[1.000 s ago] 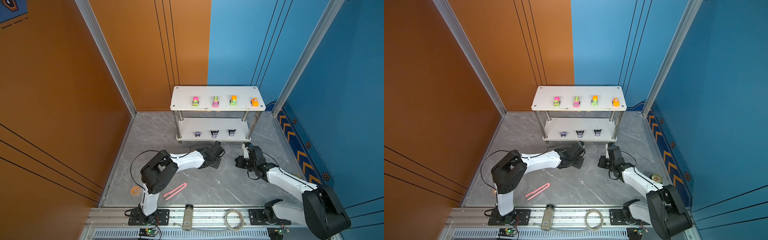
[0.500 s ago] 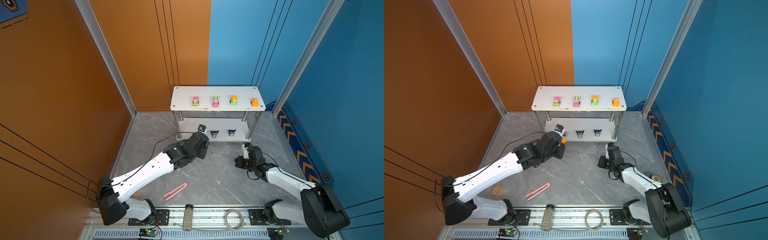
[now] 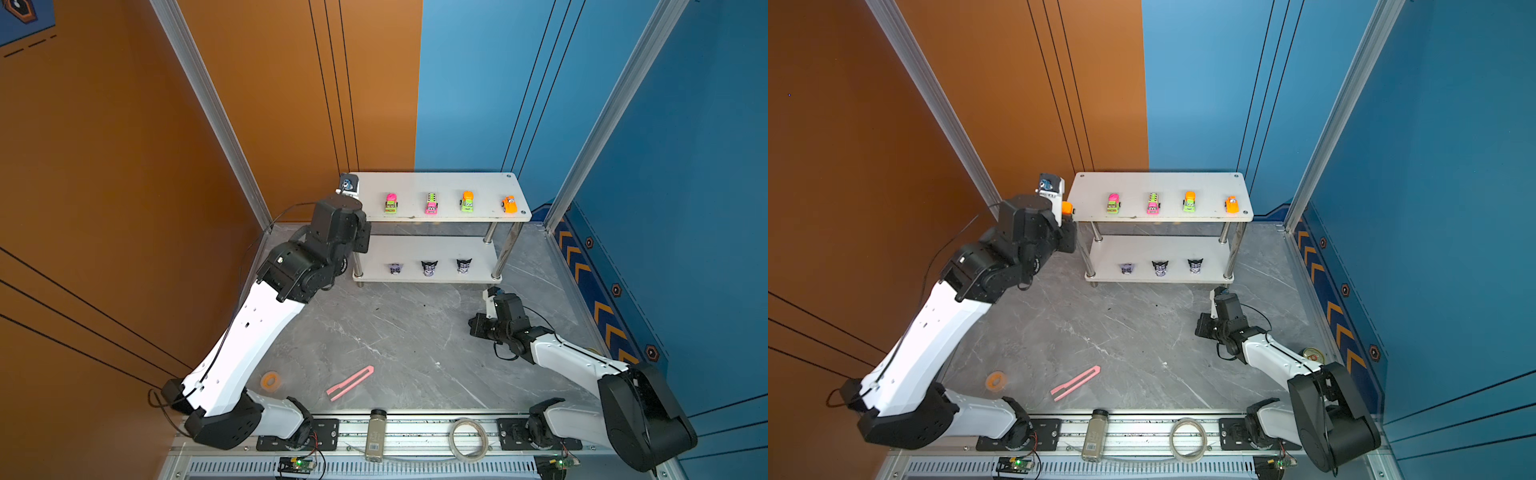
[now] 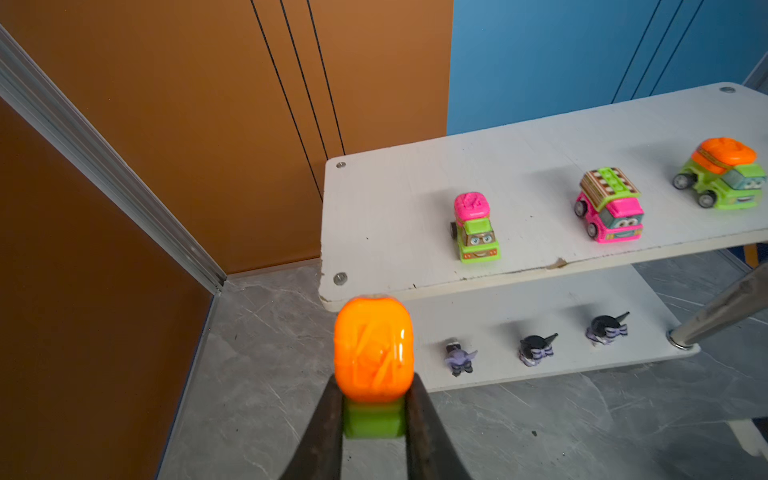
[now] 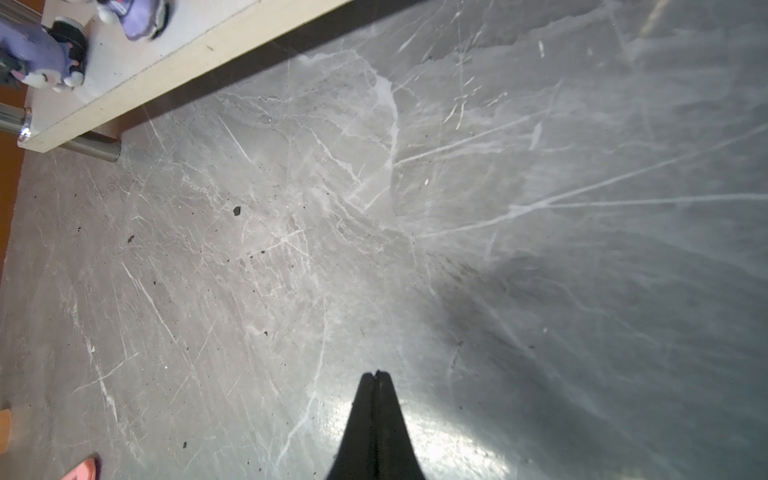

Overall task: Place and organize the plastic toys onto the shelf
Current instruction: 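Lift the car with the left gripper up to the top shelf edge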

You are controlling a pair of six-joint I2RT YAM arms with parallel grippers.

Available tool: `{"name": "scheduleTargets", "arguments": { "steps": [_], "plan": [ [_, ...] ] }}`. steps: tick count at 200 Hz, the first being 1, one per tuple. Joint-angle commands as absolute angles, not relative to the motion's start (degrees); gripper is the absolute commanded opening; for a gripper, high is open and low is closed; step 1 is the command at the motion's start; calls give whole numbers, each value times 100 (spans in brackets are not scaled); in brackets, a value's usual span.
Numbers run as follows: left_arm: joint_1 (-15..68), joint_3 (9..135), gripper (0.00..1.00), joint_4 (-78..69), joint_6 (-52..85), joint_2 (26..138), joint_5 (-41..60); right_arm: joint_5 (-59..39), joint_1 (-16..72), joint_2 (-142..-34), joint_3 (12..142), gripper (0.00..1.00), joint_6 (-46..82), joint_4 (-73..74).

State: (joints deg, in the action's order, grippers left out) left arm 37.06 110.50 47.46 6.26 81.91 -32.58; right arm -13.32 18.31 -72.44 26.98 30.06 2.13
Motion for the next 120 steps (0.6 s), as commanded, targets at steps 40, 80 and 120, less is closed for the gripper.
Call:
{"name": "scheduleTargets", "arguments": {
  "steps": [40, 80, 120],
  "plan": [
    [3058, 13042, 23, 5824, 354, 9638, -2356, -1328, 1773, -7135, 2619, 0, 2997, 229],
    [2750, 13606, 23, 6114, 518, 10259, -2101, -1319, 1769, -7087, 2602, 0, 2998, 211],
    [2567, 13622, 22, 6153, 783, 10441, -1871, -1334, 1758, -7143, 2617, 0, 2997, 220]
  ]
}}
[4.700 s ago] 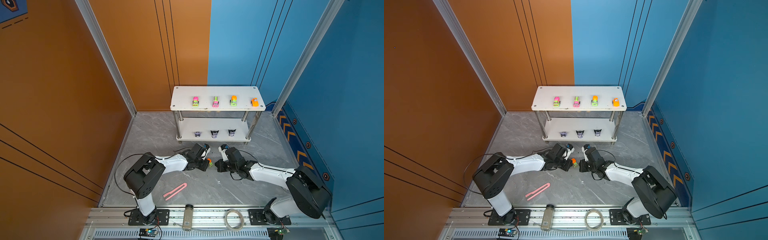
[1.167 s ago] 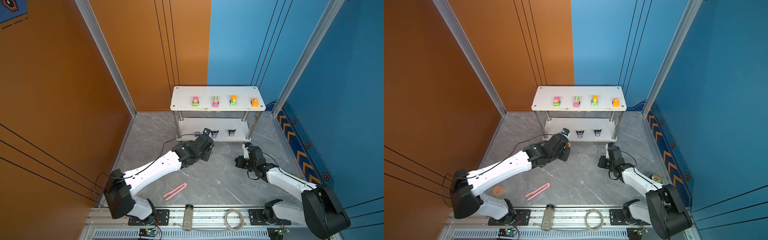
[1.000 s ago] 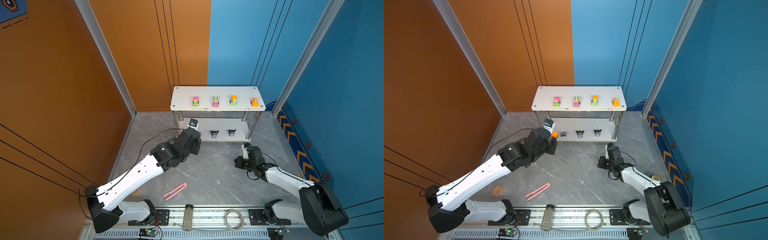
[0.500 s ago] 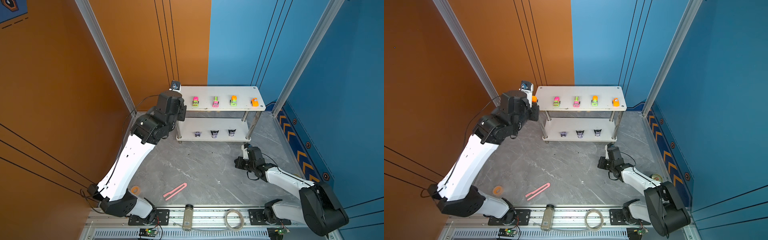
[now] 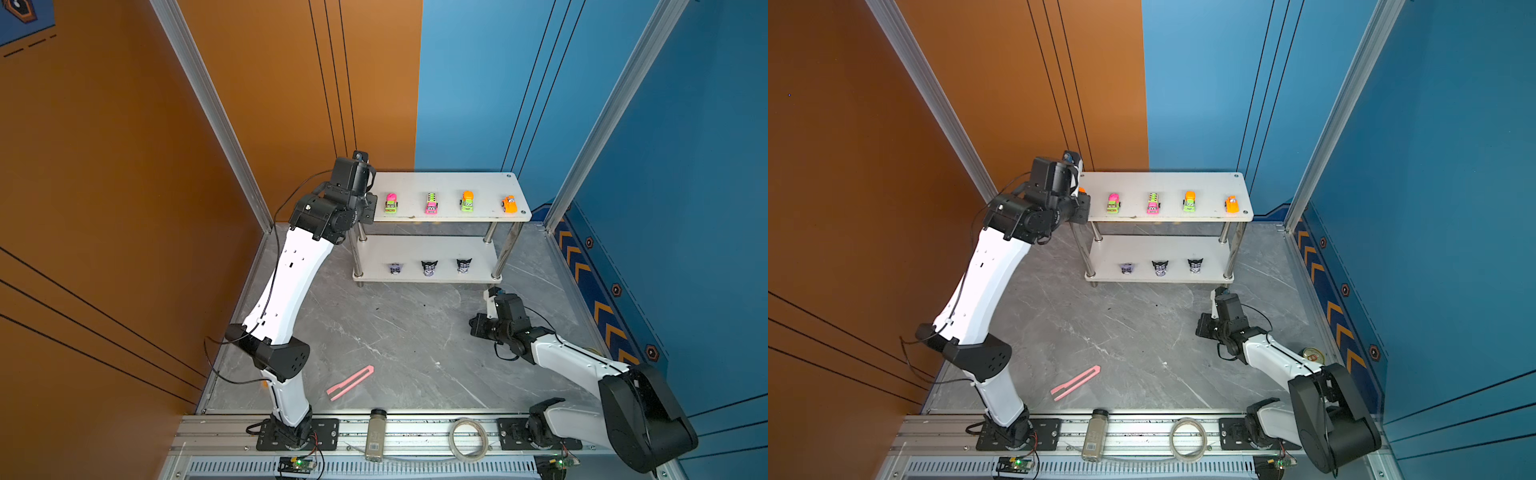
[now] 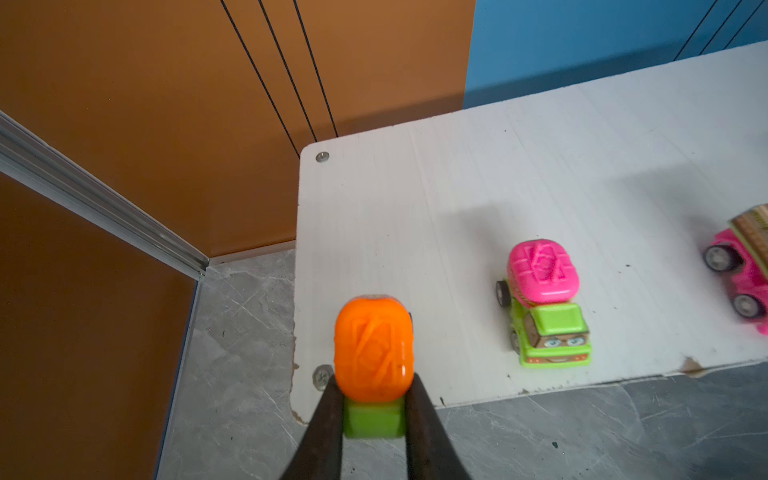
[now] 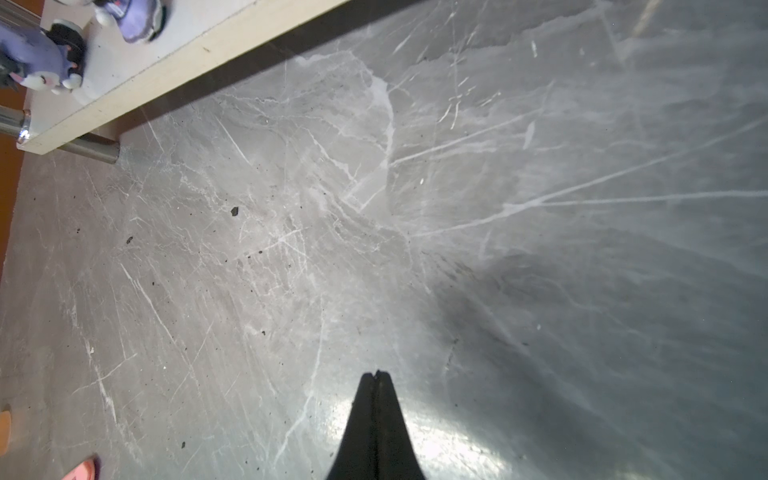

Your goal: Place and organize the plastic toys onto the shelf

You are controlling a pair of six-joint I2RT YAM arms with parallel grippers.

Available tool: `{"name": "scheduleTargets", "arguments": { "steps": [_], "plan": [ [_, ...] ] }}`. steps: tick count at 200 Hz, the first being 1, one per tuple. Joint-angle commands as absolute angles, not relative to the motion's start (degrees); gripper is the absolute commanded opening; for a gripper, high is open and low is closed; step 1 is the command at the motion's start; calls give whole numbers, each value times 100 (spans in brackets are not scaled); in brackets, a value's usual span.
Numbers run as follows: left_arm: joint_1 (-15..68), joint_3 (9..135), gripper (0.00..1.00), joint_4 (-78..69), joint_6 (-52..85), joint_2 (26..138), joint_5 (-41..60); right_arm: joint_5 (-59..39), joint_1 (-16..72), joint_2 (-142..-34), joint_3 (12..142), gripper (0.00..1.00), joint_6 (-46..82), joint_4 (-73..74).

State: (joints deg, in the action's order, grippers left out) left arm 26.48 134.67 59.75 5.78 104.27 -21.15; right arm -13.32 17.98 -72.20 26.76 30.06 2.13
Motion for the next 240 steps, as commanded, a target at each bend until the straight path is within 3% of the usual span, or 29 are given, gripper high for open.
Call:
{"name": "scheduleTargets", "arguments": {
  "steps": [1, 119, 173, 206, 240],
  "plan": [
    [2566, 13618, 22, 6153, 783, 10441, -1867, -1331, 1767, -7144, 2614, 0, 2997, 220],
    [2367, 13324, 22, 6160, 974, 10678, -1718, -1340, 1763, -7182, 2619, 0, 3006, 229],
    [2305, 13324, 28, 6154, 1021, 10768, -1626, -1340, 1762, -7183, 2619, 0, 3006, 229],
    [2303, 13311, 42, 6148, 1060, 10761, -1582, -1332, 1754, -7186, 2619, 0, 3006, 229],
    [2303, 13322, 45, 6150, 1073, 10765, -1536, -1345, 1749, -7206, 2614, 0, 3006, 224]
  ]
}}
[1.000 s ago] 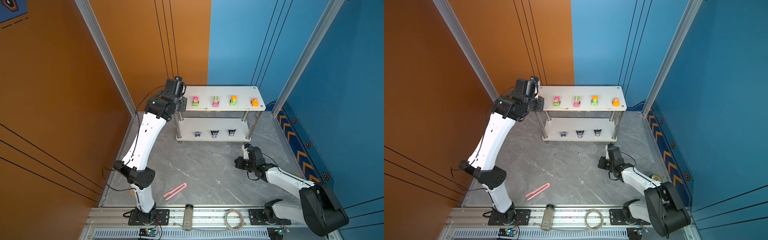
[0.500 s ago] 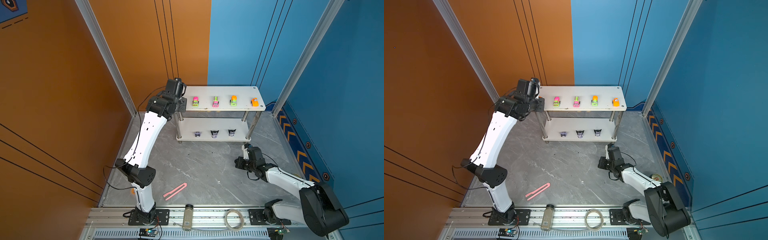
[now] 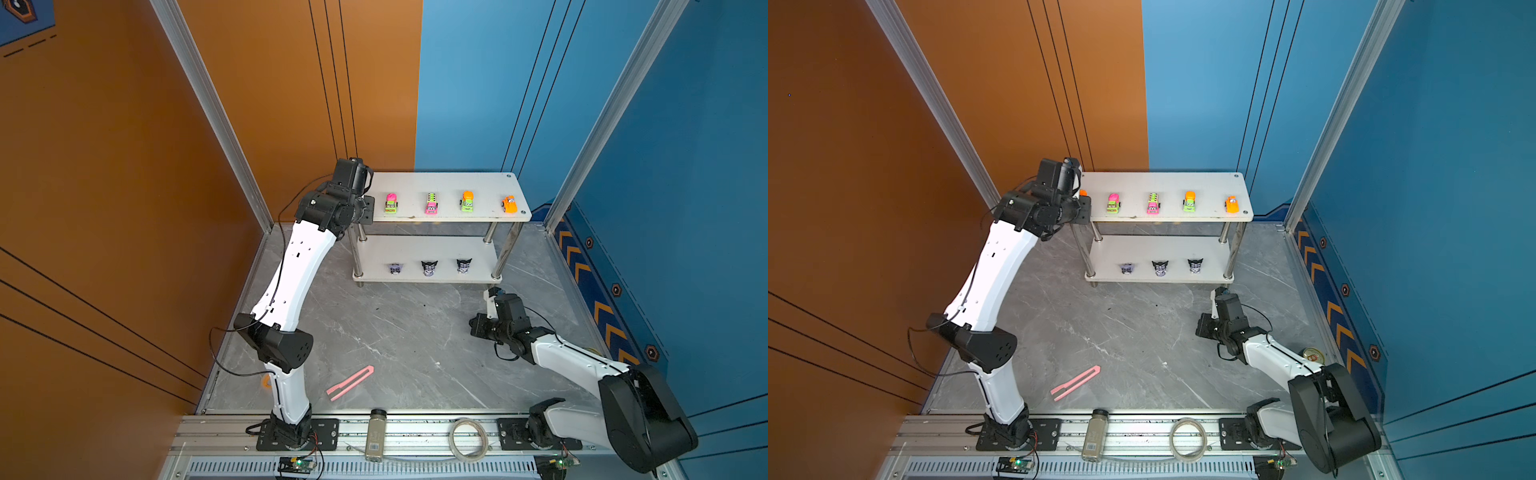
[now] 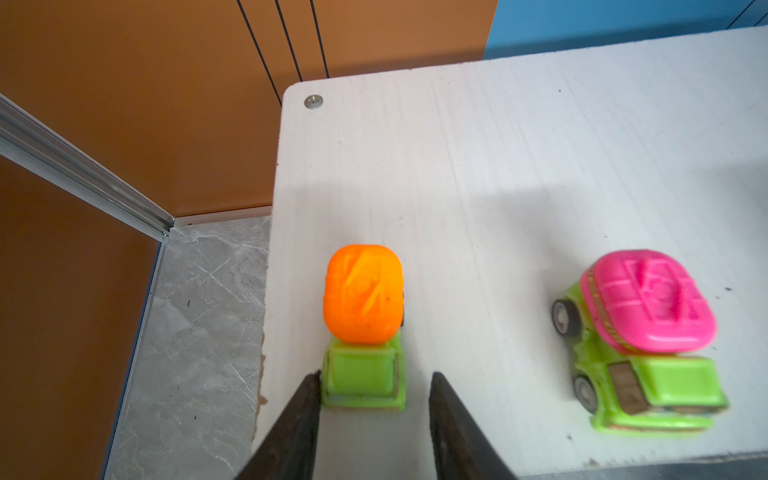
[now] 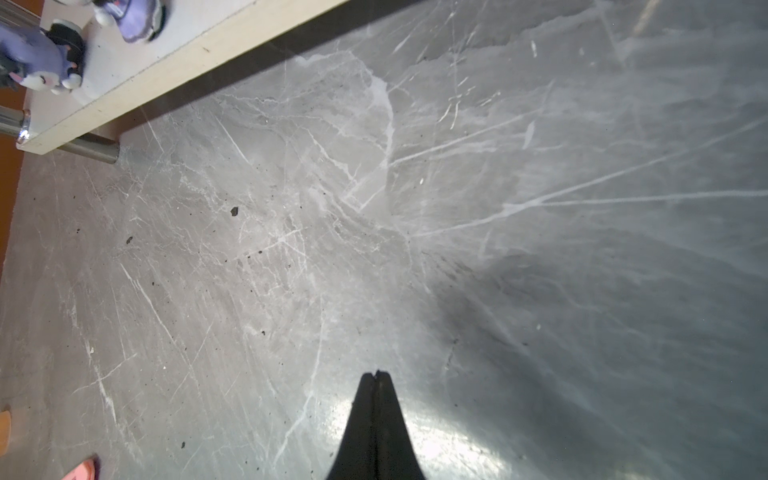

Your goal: Place and organize the plastic toys onto the shelf

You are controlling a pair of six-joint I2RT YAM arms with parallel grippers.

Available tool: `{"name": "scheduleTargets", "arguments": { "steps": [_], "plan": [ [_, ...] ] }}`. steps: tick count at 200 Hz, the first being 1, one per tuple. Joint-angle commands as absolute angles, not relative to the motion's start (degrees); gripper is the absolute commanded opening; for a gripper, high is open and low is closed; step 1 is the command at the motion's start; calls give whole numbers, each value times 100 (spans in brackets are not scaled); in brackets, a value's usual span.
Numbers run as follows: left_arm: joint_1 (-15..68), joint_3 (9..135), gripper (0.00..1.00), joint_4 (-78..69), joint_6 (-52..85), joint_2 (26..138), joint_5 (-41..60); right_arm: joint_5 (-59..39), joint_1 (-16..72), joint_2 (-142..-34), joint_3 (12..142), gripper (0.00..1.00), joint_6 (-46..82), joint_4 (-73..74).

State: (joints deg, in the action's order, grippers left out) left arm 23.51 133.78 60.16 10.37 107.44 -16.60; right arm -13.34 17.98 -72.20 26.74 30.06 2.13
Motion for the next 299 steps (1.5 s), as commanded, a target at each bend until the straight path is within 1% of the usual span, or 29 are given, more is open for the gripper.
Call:
{"name": "scheduleTargets", "arguments": {
  "steps": [1, 17, 32, 56, 89, 105, 195, 253, 264, 276, 299],
  "plan": [
    [2303, 13323, 45, 6147, 1072, 10770, -1533, -1345, 1749, -7202, 2617, 0, 3002, 218],
    [2303, 13349, 43, 6145, 1076, 10788, -1545, -1323, 1751, -7163, 2603, 0, 3004, 225],
    [2303, 13368, 38, 6149, 1073, 10801, -1564, -1311, 1755, -7155, 2597, 0, 3016, 238],
    [2303, 13390, 32, 6147, 1083, 10824, -1556, -1348, 1749, -7238, 2619, 0, 3024, 266],
    [2331, 13430, 28, 6148, 1092, 10852, -1556, -1361, 1750, -7282, 2628, 0, 3028, 276],
    [2377, 13425, 27, 6152, 1076, 10837, -1573, -1334, 1757, -7267, 2626, 0, 3015, 256],
    [2461, 13251, 27, 6153, 1020, 10585, -1718, -1385, 1749, -7316, 2628, 0, 3026, 281],
    [2339, 12554, 27, 6023, 1095, 9843, -2192, -1403, 1749, -7326, 2636, 0, 3031, 299],
    [2329, 12212, 30, 5820, 1091, 9611, -2294, -1409, 1749, -7330, 2634, 0, 3039, 312],
    [2321, 11865, 39, 5631, 1118, 9396, -2425, -1450, 1755, -7363, 2637, 0, 3054, 351],
    [2201, 11151, 42, 5321, 1205, 8996, -2757, -1486, 1749, -7391, 2654, 0, 3060, 337]
  ]
}}
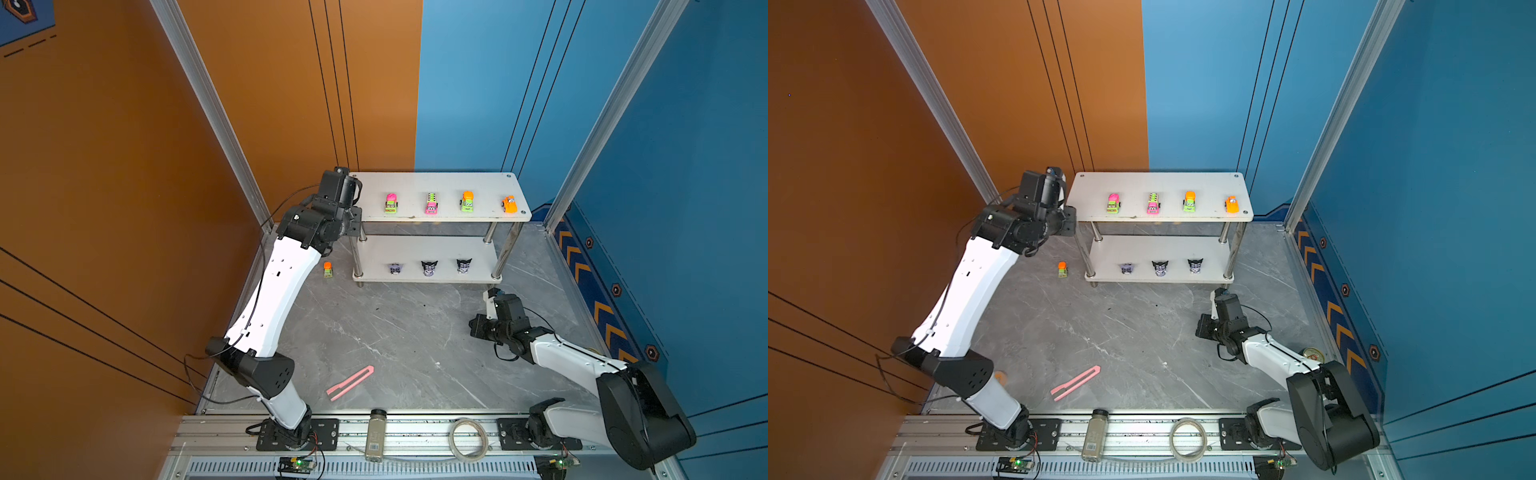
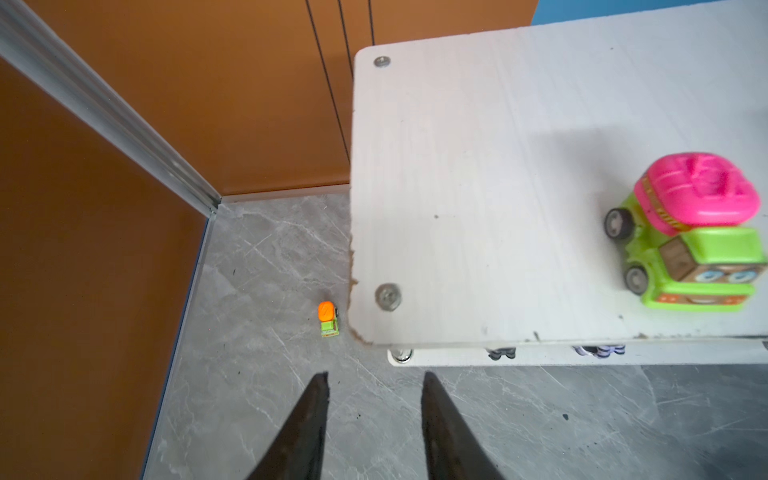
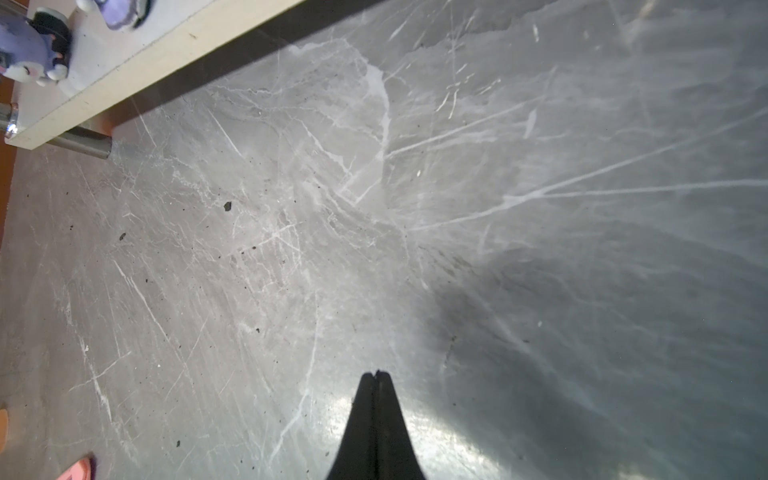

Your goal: Place and organize the plastic toys onto the shelf

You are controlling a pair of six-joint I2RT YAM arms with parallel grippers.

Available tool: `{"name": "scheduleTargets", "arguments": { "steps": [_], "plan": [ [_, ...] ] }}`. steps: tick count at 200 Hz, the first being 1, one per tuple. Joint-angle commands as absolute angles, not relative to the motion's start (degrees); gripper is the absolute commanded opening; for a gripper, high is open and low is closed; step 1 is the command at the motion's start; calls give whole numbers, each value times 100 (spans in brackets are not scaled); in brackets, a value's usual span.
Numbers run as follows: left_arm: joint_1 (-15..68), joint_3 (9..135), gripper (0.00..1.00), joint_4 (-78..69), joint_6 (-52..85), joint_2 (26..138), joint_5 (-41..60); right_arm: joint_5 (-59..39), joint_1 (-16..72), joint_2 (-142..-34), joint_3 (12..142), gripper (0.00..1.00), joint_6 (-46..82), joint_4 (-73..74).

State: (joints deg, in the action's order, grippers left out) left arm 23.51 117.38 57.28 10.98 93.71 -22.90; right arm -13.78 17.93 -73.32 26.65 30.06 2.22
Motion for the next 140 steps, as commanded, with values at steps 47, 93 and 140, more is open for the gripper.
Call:
{"name": "scheduleTargets", "arguments": {
  "steps": [47, 93, 140],
  "plan": [
    [1465, 9618, 51, 4370, 1707, 8342, -2202, -1460, 1754, -7304, 2646, 0, 3049, 287],
    [997, 8642, 56, 3571, 2063, 8512, -1449, -1464, 1749, -7322, 2654, 0, 3041, 274],
    [636, 8048, 65, 2903, 2146, 9237, -768, -1442, 1740, -7342, 2654, 0, 3032, 268]
  ]
}}
